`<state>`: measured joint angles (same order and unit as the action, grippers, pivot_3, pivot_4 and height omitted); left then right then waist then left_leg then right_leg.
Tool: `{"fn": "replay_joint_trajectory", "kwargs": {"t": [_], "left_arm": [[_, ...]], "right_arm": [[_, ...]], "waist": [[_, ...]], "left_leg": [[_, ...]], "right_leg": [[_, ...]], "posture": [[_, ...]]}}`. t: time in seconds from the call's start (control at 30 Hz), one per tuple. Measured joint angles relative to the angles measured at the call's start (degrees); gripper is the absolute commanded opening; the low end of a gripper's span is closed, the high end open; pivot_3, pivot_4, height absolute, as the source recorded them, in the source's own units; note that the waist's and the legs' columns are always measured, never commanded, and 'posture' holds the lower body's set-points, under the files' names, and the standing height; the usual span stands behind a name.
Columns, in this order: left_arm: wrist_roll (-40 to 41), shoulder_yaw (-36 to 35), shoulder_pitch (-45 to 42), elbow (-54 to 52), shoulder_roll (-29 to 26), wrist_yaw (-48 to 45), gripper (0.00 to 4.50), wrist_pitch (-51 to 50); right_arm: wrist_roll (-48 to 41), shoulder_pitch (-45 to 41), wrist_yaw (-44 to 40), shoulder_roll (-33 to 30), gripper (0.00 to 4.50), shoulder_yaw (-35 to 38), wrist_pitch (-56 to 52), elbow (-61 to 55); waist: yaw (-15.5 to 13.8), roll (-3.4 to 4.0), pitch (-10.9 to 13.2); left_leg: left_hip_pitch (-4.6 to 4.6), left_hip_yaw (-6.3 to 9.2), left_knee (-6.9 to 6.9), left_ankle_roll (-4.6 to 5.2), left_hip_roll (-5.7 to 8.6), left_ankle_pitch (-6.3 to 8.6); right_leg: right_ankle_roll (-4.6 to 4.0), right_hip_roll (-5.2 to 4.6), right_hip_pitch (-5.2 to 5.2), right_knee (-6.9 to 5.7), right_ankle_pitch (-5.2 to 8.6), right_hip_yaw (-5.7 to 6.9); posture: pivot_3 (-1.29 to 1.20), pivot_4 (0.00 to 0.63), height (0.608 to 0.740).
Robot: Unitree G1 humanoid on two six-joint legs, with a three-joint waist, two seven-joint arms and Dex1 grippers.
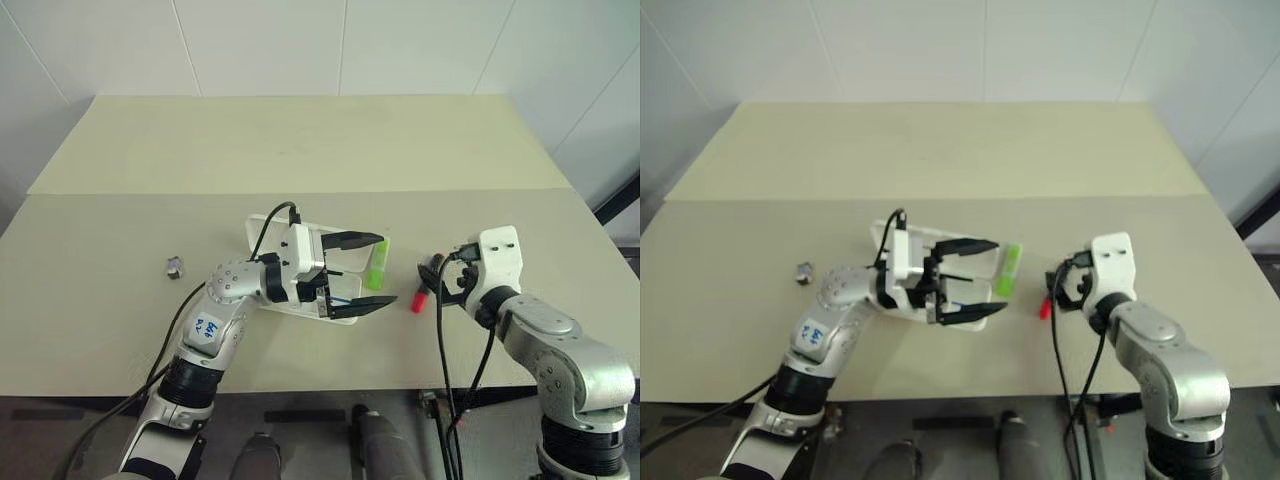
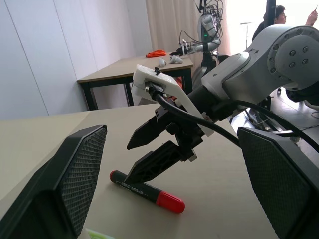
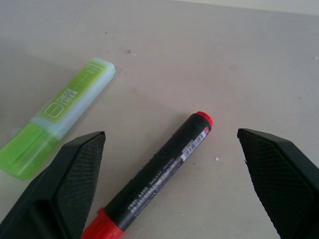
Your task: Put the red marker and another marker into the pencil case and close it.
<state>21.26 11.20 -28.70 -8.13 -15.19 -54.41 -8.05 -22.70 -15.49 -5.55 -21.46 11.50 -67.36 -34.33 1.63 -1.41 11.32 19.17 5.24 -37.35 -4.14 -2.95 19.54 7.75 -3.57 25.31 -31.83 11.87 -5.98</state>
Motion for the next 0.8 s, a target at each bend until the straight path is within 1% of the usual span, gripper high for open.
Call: {"fn": "replay_joint_trajectory", "kwargs": {"t": [0.2,0.57,0.63,0.7,0.73,0.77,0.8], "left_arm": [[0.0,0.04,0.01,-0.03,0.29,0.39,4.45,-0.01],[0.19,0.09,0.19,-0.6,-0.02,1.02,4.45,-0.65],[0.44,0.11,0.2,-0.8,-0.41,0.94,4.5,-1.16],[0.53,0.16,0.2,-1.21,-1.05,0.92,4.5,-2.21],[0.53,0.23,0.24,-1.63,-1.44,0.92,4.5,-2.85],[0.52,0.26,0.27,-2.06,-1.86,0.92,4.5,-3.3],[0.51,0.26,0.27,-2.29,-2.21,0.95,4.5,-3.73]], "right_arm": [[1.21,-1.21,1.94,1.58,4.5,-0.81,-3.6,-0.01],[3.83,-2.33,3.47,1.64,4.5,-3.47,-8.67,1.4],[4.05,-3.18,3.41,1.6,4.12,-4.48,-9.52,2.33],[4.11,-3.94,3.29,1.59,3.56,-5.04,-10.46,2.83],[4.12,-4.14,3.22,1.59,3.17,-5.34,-10.83,2.98],[4.13,-4.33,3.14,1.59,2.89,-5.78,-11.24,3.03],[4.2,-4.44,3.04,1.57,2.46,-6.38,-11.48,3.07]], "waist": [[0.01,0.0,0.0],[0.18,0.0,0.0],[0.17,0.0,0.0],[0.16,0.01,0.0],[0.06,0.01,0.0],[-0.08,0.0,0.0],[-0.15,0.0,0.0]], "left_leg": [[0.01,0.0,0.03,0.0,0.0,0.0],[0.0,0.0,0.05,0.0,0.0,0.0],[0.0,0.0,0.05,0.0,0.0,0.0],[0.0,0.0,0.05,0.0,0.0,0.0],[0.01,0.01,0.05,0.0,0.0,0.0],[0.0,0.03,0.04,0.0,0.0,0.0],[-0.01,0.04,0.03,0.0,0.0,0.0]], "right_leg": [[0.01,0.0,0.02,0.03,0.0,0.0],[0.01,0.0,0.02,0.05,0.0,0.0],[0.01,0.0,0.02,0.05,0.0,0.0],[0.01,0.0,0.02,0.05,0.0,0.0],[0.01,0.0,0.02,0.05,0.0,0.0],[0.01,-0.01,0.02,0.07,0.0,0.01],[0.02,-0.01,0.02,0.11,0.0,0.02]], "posture": [[0.0,0.15,0.74],[0.0,0.15,0.74],[0.0,0.15,0.74],[0.0,0.15,0.74],[0.0,0.15,0.74],[0.0,0.15,0.74],[0.0,0.15,0.74]]}}
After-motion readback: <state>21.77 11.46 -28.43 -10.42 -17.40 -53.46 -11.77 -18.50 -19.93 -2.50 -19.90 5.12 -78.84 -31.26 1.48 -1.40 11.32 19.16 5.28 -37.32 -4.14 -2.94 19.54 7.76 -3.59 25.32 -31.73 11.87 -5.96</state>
